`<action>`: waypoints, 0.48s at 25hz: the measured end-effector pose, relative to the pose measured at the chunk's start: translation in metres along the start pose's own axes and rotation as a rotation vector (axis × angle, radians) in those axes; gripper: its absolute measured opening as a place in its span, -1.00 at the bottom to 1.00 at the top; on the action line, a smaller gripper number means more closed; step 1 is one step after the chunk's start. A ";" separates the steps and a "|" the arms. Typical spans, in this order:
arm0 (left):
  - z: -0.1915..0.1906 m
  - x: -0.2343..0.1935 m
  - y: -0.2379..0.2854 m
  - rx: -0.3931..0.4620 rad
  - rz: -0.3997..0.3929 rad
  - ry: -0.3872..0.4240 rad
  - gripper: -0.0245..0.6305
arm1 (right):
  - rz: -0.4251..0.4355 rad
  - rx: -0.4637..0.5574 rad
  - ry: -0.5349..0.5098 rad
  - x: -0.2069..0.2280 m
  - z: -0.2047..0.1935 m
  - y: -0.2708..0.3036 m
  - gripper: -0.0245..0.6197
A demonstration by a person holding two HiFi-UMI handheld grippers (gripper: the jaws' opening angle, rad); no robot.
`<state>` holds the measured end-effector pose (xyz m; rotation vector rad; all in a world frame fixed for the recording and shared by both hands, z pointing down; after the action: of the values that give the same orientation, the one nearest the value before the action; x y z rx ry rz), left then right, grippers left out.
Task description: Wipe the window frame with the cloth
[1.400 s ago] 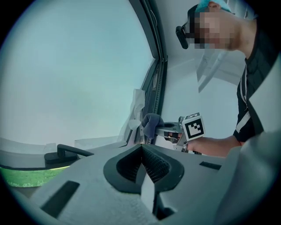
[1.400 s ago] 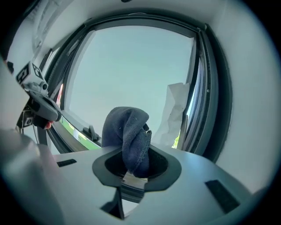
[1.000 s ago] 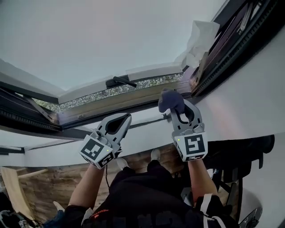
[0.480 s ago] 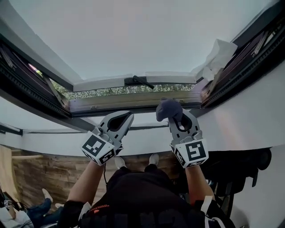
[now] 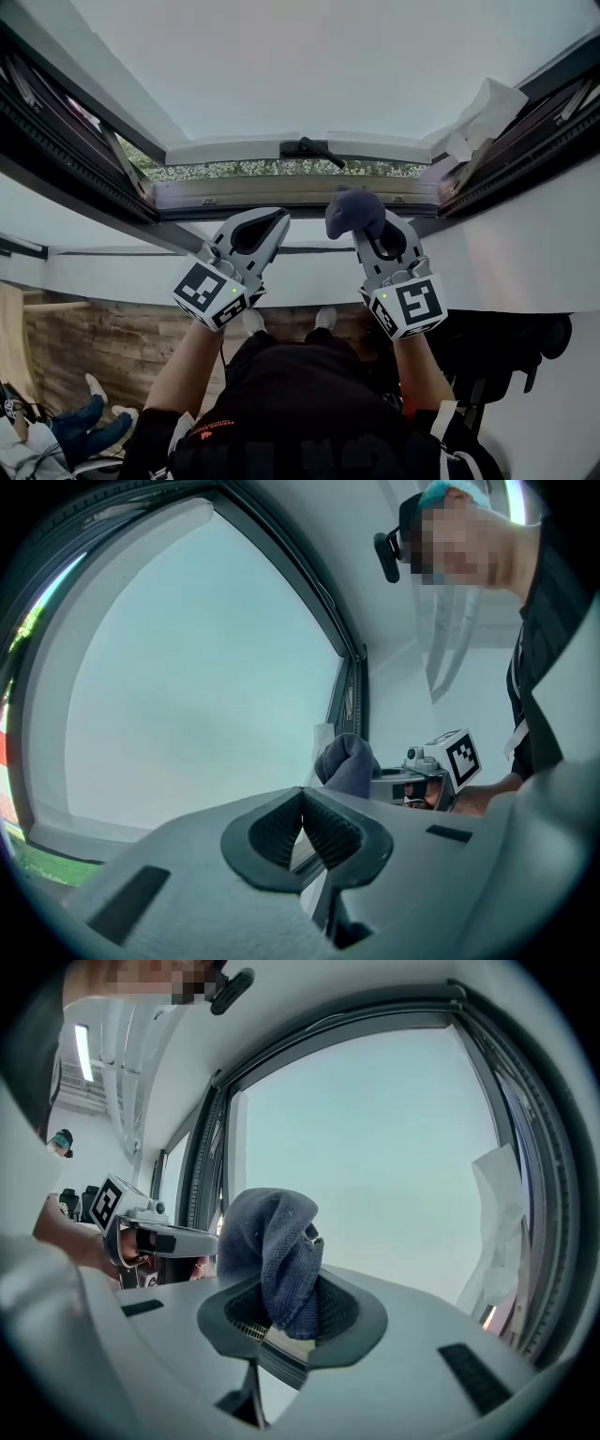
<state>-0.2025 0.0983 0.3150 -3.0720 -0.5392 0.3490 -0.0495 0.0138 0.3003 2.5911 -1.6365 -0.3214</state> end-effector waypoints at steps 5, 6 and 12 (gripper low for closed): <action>0.003 -0.004 -0.003 0.007 0.005 0.003 -0.86 | 0.023 -0.006 0.006 -0.006 -0.001 0.009 -0.71; 0.003 -0.004 -0.004 0.007 0.004 0.004 -0.86 | 0.023 -0.006 0.010 -0.007 -0.001 0.010 -0.71; 0.004 -0.005 -0.005 0.012 0.008 0.011 -0.86 | 0.029 -0.010 0.022 -0.006 -0.005 0.015 -0.71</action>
<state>-0.2096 0.1008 0.3127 -3.0631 -0.5225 0.3334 -0.0643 0.0121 0.3083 2.5520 -1.6593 -0.2970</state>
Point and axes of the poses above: the fingertips, and each gripper's own axes: y forward along the fingers, x to its right, z out of its top, the point moved 5 cm from there along -y, backward along the fingers, and after that the axes turned 3 degrees about -y, right-handed, at the moved point
